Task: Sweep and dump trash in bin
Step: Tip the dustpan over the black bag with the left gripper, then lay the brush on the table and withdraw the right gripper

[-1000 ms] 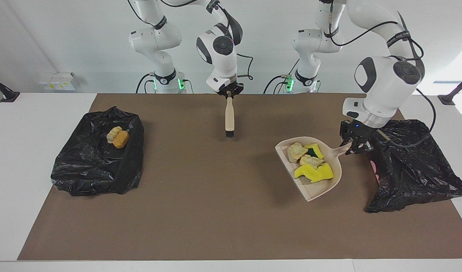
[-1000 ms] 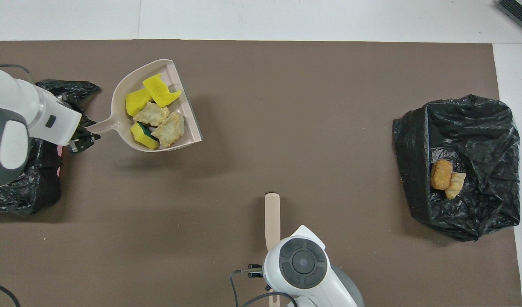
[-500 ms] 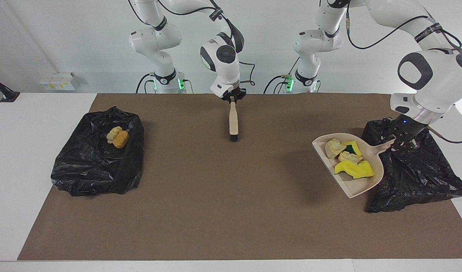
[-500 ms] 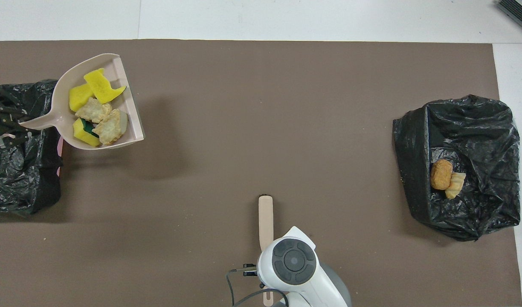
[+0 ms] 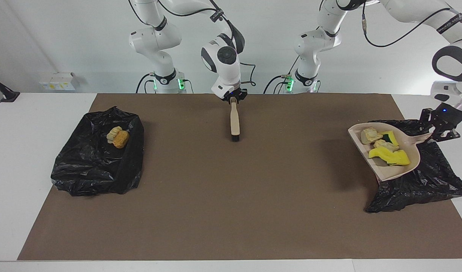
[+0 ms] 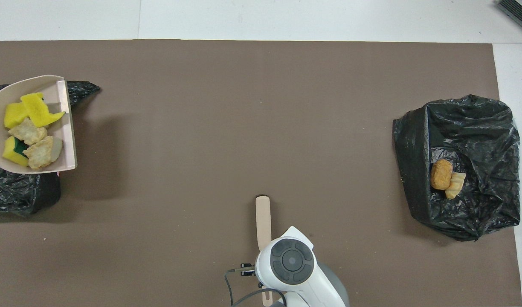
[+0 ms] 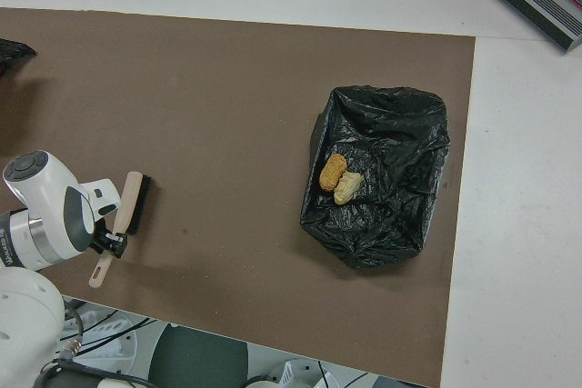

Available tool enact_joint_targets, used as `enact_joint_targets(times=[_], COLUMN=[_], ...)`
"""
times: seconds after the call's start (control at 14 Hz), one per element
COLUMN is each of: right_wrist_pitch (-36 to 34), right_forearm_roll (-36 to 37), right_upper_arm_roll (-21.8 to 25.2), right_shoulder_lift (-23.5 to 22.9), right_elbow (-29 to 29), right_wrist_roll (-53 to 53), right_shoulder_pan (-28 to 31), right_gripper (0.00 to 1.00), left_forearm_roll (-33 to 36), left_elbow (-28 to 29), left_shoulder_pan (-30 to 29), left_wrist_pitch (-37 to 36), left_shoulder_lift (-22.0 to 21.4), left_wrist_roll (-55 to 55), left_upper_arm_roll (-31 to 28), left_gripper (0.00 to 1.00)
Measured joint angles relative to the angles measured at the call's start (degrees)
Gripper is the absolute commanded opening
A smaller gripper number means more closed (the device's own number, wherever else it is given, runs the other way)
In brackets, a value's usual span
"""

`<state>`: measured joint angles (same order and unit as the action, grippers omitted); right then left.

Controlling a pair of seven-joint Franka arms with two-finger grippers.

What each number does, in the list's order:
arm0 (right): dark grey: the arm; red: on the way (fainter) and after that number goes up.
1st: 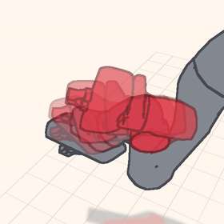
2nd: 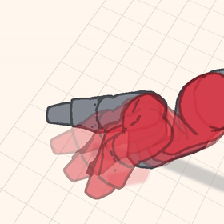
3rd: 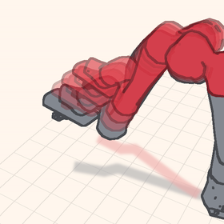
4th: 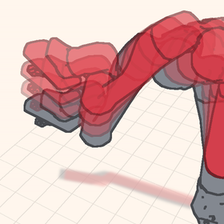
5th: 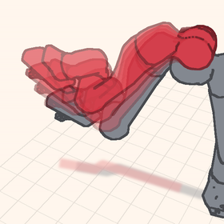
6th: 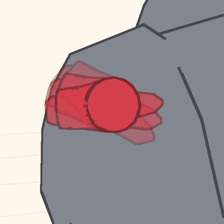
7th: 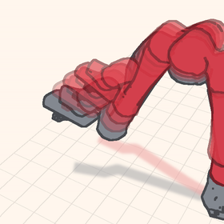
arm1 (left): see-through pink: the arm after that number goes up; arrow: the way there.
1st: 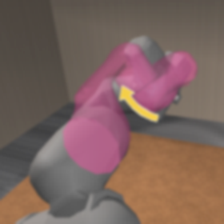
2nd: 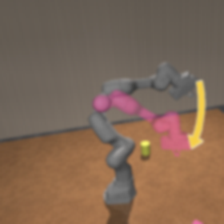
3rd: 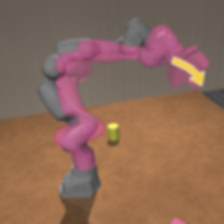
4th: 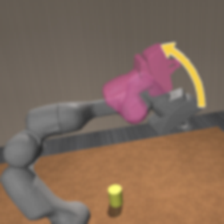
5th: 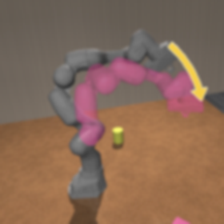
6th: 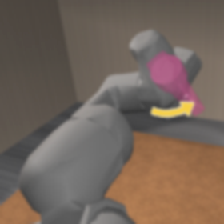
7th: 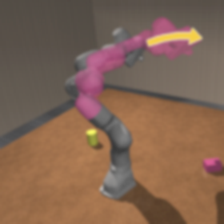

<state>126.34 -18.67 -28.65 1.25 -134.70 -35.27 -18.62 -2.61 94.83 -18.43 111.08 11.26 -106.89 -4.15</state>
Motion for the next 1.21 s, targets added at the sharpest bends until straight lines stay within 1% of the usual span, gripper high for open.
enact_joint_targets(times=[0.14, 0.29, 0.36, 0.57, 0.79, 0.86, 1.0, 1.21], right_wrist_pitch=[0.35, 0.38, 0.38, 0.38, 0.25, -0.38, -2.90, -7.27], right_forearm_roll=[1.47, 4.96, 7.08, 12.17, 17.06, 18.36, 20.01, 20.39], right_upper_arm_roll=[0.45, 0.84, 0.94, 1.17, 1.30, 1.33, 1.35, 1.40], right_shoulder_lift=[-0.88, -1.61, -1.80, -1.99, -2.13, -2.18, -2.27, -2.25], right_elbow=[1.96, 5.14, 6.77, 11.43, 15.34, 16.63, 19.23, 22.62], right_wrist_roll=[0.00, 0.00, 0.00, 0.15, 0.18, 0.18, 0.20, 0.20], right_shoulder_pan=[0.51, 2.97, 4.77, 10.60, 14.56, 15.54, 16.49, 17.63], right_gripper=[1.00, 1.00, 1.00, 1.00, 1.00, 1.00, 1.00, 1.00], left_forearm_roll=[1.04, 3.30, 5.62, 16.20, 23.15, 25.60, 30.99, 38.90], left_elbow=[-0.75, -1.67, -2.02, -2.67, -2.99, -3.02, -3.04, -3.03], left_shoulder_pan=[-2.40, -3.80, -3.85, -3.55, -3.53, -3.50, -2.71, -0.20], left_wrist_pitch=[0.03, 0.46, 0.83, 3.05, 5.52, 6.04, 6.10, 5.03], left_shoulder_lift=[0.16, 0.24, 0.24, 0.23, 0.23, 0.22, 0.02, -0.26], left_wrist_roll=[-1.08, -1.67, -1.70, -1.46, -1.34, -0.78, 3.66, 8.18], left_upper_arm_roll=[-0.01, -0.02, 0.01, 0.87, 1.14, 1.15, 1.20, 1.28], left_gripper=[0.00, 0.00, 0.00, 0.00, 0.00, 0.00, 0.00, 0.00])
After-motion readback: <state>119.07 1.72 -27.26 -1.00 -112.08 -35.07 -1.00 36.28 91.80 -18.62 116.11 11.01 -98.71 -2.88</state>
